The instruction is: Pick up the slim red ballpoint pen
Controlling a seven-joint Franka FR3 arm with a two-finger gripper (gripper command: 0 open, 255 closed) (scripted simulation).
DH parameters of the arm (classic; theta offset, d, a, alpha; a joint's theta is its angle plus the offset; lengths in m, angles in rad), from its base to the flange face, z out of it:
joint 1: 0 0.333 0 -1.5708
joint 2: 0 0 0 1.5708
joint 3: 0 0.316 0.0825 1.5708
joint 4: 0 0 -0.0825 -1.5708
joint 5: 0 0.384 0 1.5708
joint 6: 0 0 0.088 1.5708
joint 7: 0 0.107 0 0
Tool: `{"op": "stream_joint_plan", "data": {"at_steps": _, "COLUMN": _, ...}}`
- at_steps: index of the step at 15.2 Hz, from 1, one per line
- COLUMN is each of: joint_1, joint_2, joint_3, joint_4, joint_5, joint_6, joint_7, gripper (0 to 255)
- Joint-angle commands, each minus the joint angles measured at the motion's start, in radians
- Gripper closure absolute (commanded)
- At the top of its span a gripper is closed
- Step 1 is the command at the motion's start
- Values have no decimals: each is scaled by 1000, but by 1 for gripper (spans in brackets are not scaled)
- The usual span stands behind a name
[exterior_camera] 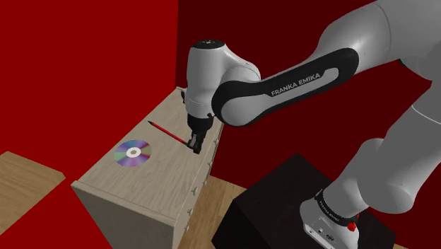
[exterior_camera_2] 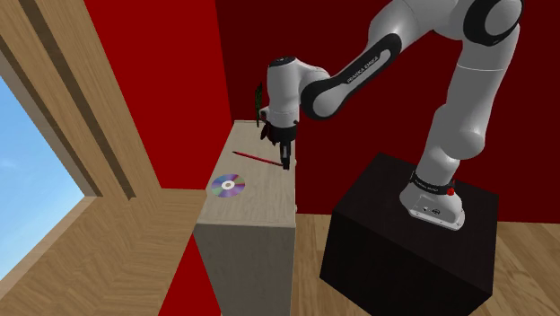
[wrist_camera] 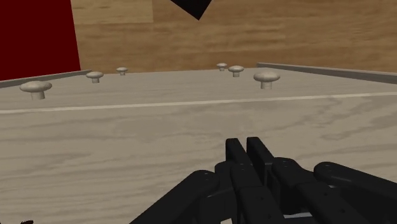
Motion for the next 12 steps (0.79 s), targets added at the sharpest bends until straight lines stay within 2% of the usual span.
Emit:
{"op": "stream_joint_plan", "data": {"at_steps": 1, "joint_1": -1, "joint_2": -13, "joint_3": 1, "joint_4": 16, "joint_5": 7, "joint_6": -28, "joint_7": -5, "gripper": 255}}
{"op": "stream_joint_plan", "data": {"at_steps": 10, "joint_1": -4, "joint_2": -69, "joint_3": 0, "joint_4": 81, "joint_5": 35, "joint_6": -144, "joint_7": -26, "gripper": 255}}
{"op": "stream_joint_plan", "data": {"at_steps": 12, "joint_1": -4, "joint_2": -70, "joint_3": 0, "joint_4": 82, "joint_5": 35, "joint_6": -146, "joint_7": -26, "gripper": 255}}
